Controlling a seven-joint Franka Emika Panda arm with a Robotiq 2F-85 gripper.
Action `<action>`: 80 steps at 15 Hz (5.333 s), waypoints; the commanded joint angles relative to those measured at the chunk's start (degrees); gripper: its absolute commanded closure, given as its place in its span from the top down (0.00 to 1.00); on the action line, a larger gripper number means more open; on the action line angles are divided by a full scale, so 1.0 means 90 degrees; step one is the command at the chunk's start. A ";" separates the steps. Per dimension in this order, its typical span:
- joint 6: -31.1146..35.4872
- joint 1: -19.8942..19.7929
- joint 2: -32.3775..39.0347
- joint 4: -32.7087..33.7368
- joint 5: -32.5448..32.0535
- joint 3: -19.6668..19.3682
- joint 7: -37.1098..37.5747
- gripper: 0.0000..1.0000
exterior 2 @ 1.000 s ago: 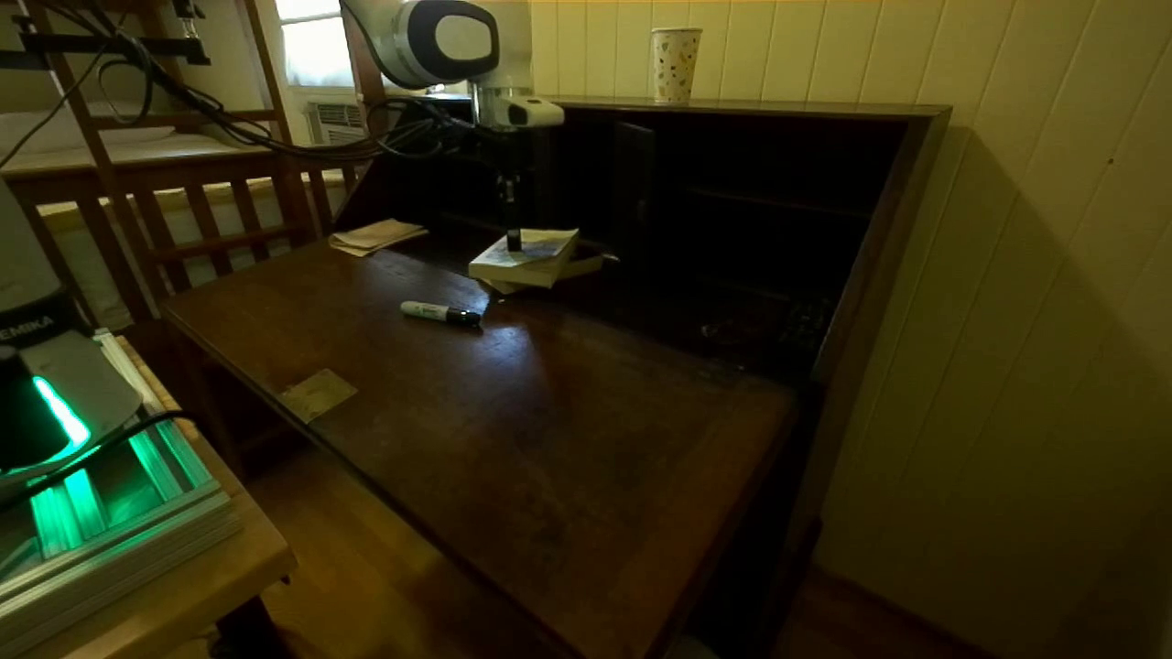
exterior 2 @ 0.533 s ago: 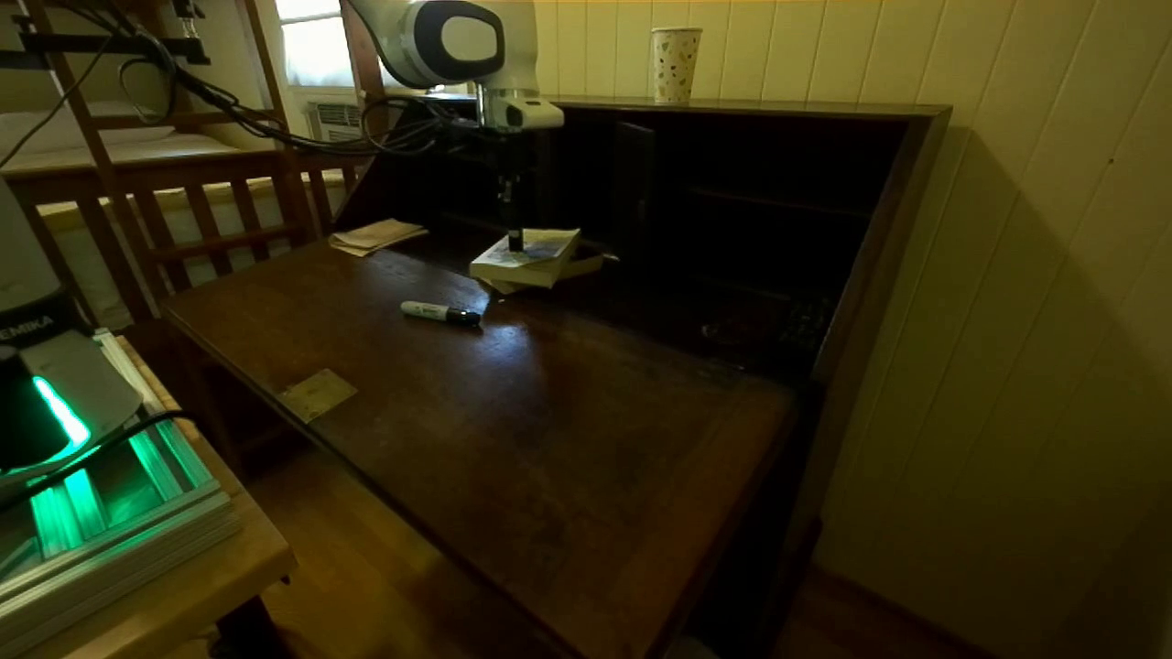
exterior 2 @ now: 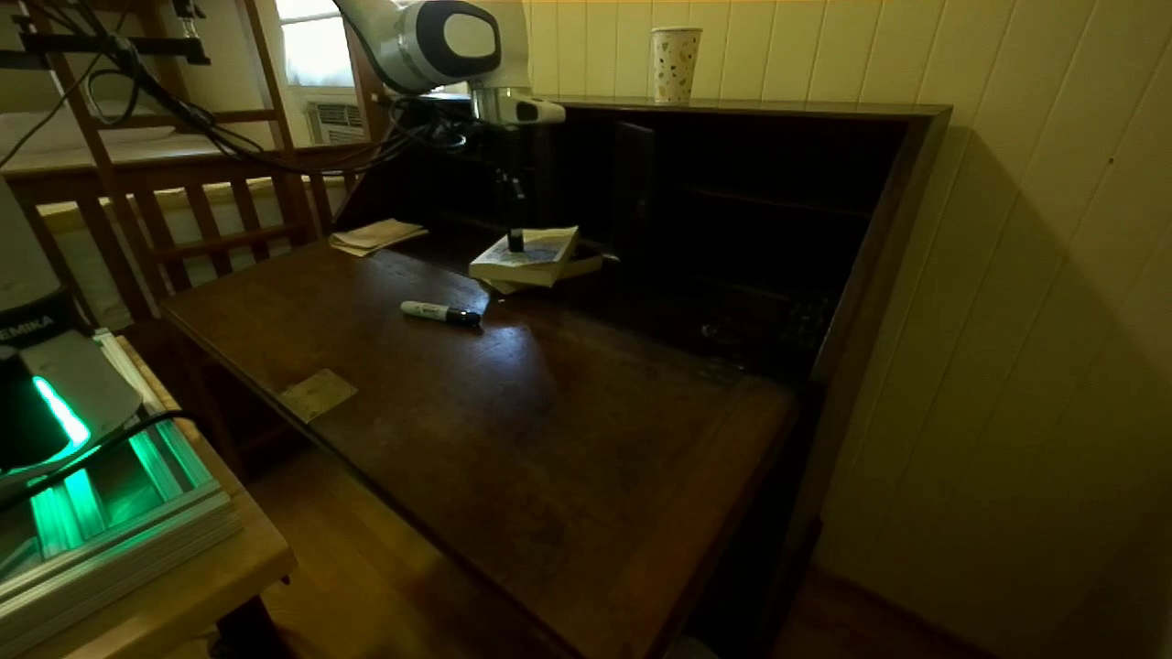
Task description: Turn the white book around in an anticlockwise direction
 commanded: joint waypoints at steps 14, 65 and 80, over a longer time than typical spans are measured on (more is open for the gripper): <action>0.1235 -0.0336 -0.0068 -0.1035 -0.0421 0.0605 -0.4656 0.00; 0.1566 -0.0373 0.0088 -0.0483 -0.0385 -0.0615 -0.0084 0.00; 0.2230 -0.0258 0.0415 -0.0271 0.1178 -0.0647 0.0694 0.00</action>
